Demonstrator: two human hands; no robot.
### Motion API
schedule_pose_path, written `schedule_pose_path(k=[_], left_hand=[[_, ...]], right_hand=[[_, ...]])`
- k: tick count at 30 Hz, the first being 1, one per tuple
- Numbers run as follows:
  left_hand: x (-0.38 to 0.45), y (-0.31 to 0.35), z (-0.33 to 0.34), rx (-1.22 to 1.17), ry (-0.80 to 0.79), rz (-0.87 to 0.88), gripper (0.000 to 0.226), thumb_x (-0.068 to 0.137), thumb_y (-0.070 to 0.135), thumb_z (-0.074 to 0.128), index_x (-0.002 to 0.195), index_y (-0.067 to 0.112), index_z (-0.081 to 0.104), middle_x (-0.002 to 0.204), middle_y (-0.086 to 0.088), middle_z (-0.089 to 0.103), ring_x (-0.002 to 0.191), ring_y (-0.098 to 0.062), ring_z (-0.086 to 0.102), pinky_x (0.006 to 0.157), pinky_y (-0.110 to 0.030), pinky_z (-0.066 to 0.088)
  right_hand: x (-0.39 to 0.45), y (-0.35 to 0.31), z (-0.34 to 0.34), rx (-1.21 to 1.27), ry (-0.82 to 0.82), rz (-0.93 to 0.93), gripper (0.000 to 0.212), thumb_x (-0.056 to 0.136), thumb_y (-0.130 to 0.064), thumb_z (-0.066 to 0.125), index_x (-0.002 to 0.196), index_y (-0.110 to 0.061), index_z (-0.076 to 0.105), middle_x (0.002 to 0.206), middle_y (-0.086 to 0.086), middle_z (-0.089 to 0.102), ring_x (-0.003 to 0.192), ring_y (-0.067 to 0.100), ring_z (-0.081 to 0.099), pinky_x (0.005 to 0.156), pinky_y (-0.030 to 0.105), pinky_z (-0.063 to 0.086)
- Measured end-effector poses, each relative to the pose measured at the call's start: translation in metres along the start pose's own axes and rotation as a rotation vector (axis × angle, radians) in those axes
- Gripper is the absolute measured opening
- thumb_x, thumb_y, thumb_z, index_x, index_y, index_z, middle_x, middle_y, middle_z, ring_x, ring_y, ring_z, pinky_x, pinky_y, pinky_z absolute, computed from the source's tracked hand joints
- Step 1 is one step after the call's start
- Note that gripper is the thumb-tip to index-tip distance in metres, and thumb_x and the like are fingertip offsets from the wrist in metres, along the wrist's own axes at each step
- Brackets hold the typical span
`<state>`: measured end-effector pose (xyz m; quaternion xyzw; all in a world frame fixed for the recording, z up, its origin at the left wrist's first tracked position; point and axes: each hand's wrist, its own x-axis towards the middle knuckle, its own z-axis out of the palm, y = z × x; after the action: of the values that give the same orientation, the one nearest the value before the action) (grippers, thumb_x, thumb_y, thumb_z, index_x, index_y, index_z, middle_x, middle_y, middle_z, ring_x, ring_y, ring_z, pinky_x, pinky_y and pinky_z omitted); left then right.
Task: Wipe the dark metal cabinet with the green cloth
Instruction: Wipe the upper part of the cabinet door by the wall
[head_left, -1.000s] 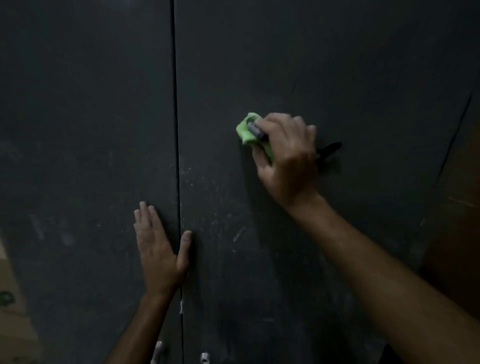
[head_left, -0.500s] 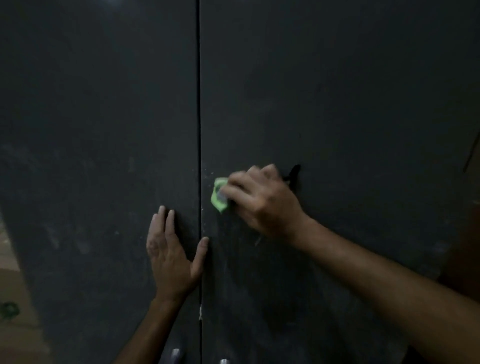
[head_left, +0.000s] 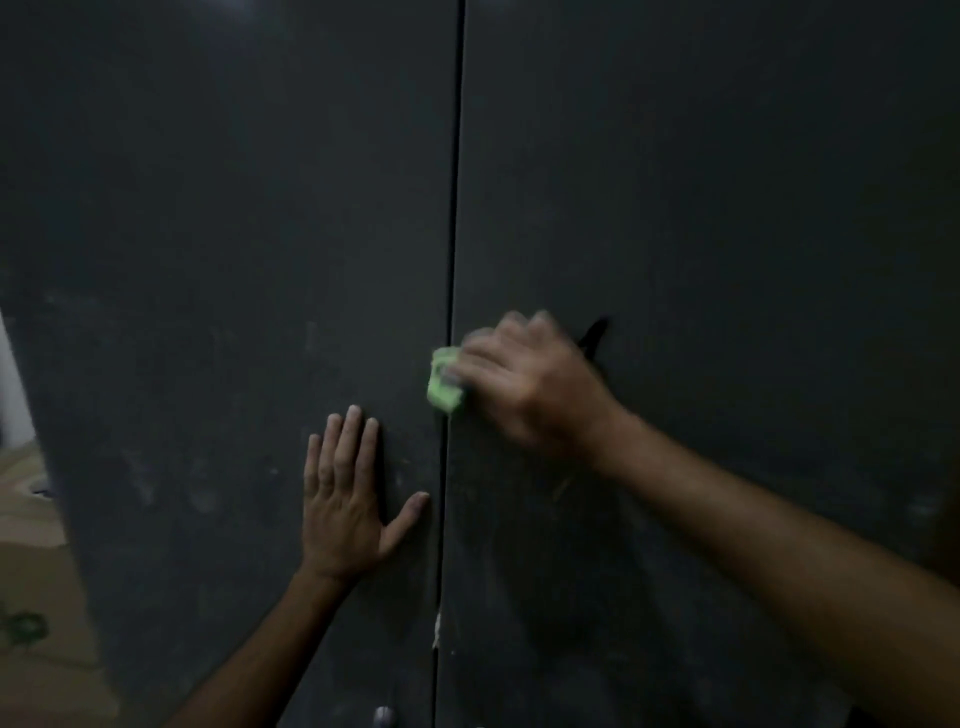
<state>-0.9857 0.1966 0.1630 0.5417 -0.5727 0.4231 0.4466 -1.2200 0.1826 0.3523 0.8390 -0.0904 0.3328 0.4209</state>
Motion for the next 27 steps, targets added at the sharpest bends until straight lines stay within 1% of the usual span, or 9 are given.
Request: schedule_pose_path(k=[3, 5, 9, 11, 16, 18, 21, 23, 27], left_hand=[[0.001, 0.001, -0.002, -0.010, -0.011, 0.007, 0.092, 0.092, 0.068, 0.044, 0.158, 0.010, 0.015, 0.167, -0.009, 0.009, 0.154, -0.029, 0.011, 0.125, -0.048, 0.008], [0.002, 0.002, -0.006, -0.032, -0.024, 0.000, 0.091, 0.092, 0.066, 0.045, 0.156, 0.008, 0.019, 0.166, -0.011, 0.013, 0.154, -0.029, 0.011, 0.125, -0.048, 0.008], [0.003, -0.003, -0.022, -0.097, -0.073, 0.017, 0.086, 0.092, 0.060, 0.051, 0.154, 0.006, 0.027, 0.164, -0.014, 0.020, 0.153, -0.031, 0.018, 0.124, -0.049, 0.014], [0.005, -0.009, -0.031, -0.125, -0.096, 0.050, 0.085, 0.092, 0.058, 0.053, 0.154, 0.005, 0.028, 0.164, -0.013, 0.021, 0.152, -0.031, 0.021, 0.124, -0.049, 0.018], [0.004, -0.023, -0.037, -0.132, -0.081, 0.027, 0.087, 0.089, 0.055, 0.060, 0.152, 0.002, 0.032, 0.163, -0.015, 0.023, 0.151, -0.034, 0.021, 0.123, -0.052, 0.019], [0.004, -0.031, -0.037, -0.116, -0.089, 0.024, 0.088, 0.089, 0.056, 0.060, 0.152, 0.001, 0.032, 0.163, -0.016, 0.022, 0.151, -0.035, 0.021, 0.122, -0.054, 0.019], [0.001, -0.042, -0.033, -0.069, -0.116, 0.052, 0.092, 0.088, 0.062, 0.056, 0.154, 0.003, 0.028, 0.164, -0.015, 0.019, 0.152, -0.035, 0.018, 0.123, -0.054, 0.017], [0.001, -0.044, -0.028, -0.052, -0.112, 0.055, 0.095, 0.087, 0.064, 0.054, 0.154, 0.004, 0.026, 0.165, -0.015, 0.017, 0.153, -0.034, 0.016, 0.124, -0.053, 0.015], [-0.001, -0.044, -0.021, -0.026, -0.097, 0.048, 0.097, 0.087, 0.067, 0.052, 0.154, 0.003, 0.024, 0.164, -0.016, 0.018, 0.153, -0.033, 0.014, 0.124, -0.051, 0.012]], right_hand=[[0.039, 0.037, -0.013, -0.043, 0.313, 0.396, 0.026, 0.087, -0.020, 0.065, 0.111, -0.014, 0.069, 0.105, 0.006, 0.067, 0.088, 0.028, 0.055, 0.073, 0.035, 0.037], [0.043, 0.025, -0.005, 0.019, 0.400, 0.533, 0.026, 0.085, -0.018, 0.067, 0.110, -0.013, 0.070, 0.105, 0.006, 0.066, 0.088, 0.028, 0.055, 0.074, 0.033, 0.035], [0.008, -0.042, 0.021, 0.024, -0.001, 0.059, 0.030, 0.088, -0.017, 0.067, 0.118, -0.014, 0.068, 0.114, 0.006, 0.066, 0.091, 0.029, 0.059, 0.074, 0.039, 0.040], [0.016, -0.025, 0.015, -0.019, -0.049, -0.045, 0.029, 0.090, -0.019, 0.064, 0.118, -0.018, 0.068, 0.113, 0.004, 0.067, 0.091, 0.028, 0.059, 0.074, 0.039, 0.038], [0.064, 0.011, 0.005, -0.002, 0.343, 0.443, 0.024, 0.091, -0.025, 0.064, 0.113, -0.017, 0.070, 0.105, 0.000, 0.067, 0.087, 0.027, 0.055, 0.074, 0.039, 0.037], [0.050, -0.020, 0.022, 0.042, 0.260, 0.350, 0.024, 0.091, -0.021, 0.063, 0.113, -0.015, 0.070, 0.107, 0.004, 0.068, 0.087, 0.029, 0.057, 0.075, 0.039, 0.038], [0.015, -0.059, 0.032, 0.030, -0.066, -0.047, 0.024, 0.097, -0.023, 0.055, 0.115, -0.019, 0.069, 0.108, 0.003, 0.068, 0.089, 0.026, 0.059, 0.074, 0.039, 0.040], [0.027, -0.039, 0.026, -0.012, -0.087, -0.119, 0.023, 0.096, -0.024, 0.056, 0.114, -0.020, 0.069, 0.107, 0.002, 0.069, 0.090, 0.025, 0.059, 0.075, 0.038, 0.039], [0.076, 0.010, 0.009, -0.018, 0.280, 0.342, 0.024, 0.092, -0.027, 0.061, 0.111, -0.015, 0.070, 0.102, 0.003, 0.067, 0.088, 0.028, 0.055, 0.074, 0.039, 0.037]])
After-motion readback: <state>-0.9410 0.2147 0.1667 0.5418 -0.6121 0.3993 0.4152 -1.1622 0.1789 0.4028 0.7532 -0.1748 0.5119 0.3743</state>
